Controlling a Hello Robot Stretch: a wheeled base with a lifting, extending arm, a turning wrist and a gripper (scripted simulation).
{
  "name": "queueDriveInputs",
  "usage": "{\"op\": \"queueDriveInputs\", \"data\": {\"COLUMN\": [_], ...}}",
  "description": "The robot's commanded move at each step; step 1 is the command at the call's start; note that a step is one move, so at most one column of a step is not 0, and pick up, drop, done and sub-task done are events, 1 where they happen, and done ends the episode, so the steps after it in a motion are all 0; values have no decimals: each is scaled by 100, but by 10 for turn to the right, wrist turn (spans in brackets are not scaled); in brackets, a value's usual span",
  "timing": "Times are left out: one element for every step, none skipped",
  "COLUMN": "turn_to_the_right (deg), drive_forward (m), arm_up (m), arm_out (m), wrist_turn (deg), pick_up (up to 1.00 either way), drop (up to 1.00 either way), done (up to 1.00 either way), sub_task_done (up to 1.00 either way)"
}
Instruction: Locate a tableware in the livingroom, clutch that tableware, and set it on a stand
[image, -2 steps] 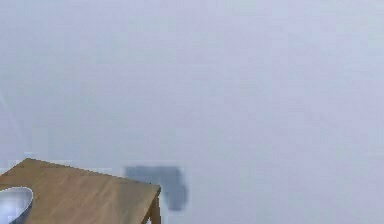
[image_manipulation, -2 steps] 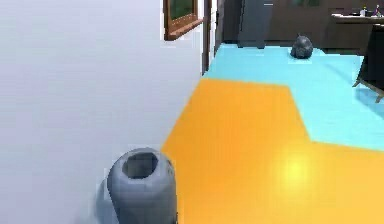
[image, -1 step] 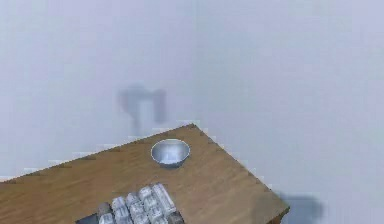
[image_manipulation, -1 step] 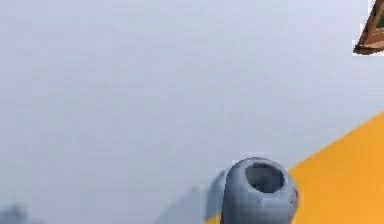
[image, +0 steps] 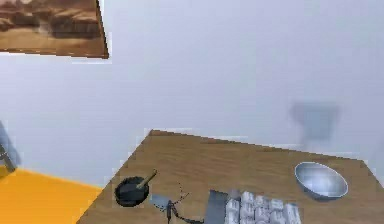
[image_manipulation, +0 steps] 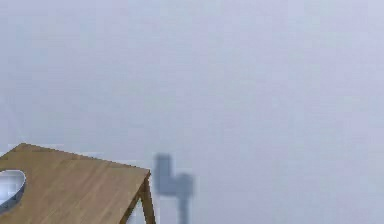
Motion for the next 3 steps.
{"op": "queueDriveInputs", "data": {"turn_to_the_right": [-450,0,0], "drive_forward": [0,0,0], "arm_up": [0,50,38], "arm_out": [0,0,0], "wrist_turn": [0,0,0], "pick_up": [0,0,0], "drop": [0,0,0], "done": [0,0,0], "sub_task_done": [0,0,0]}}
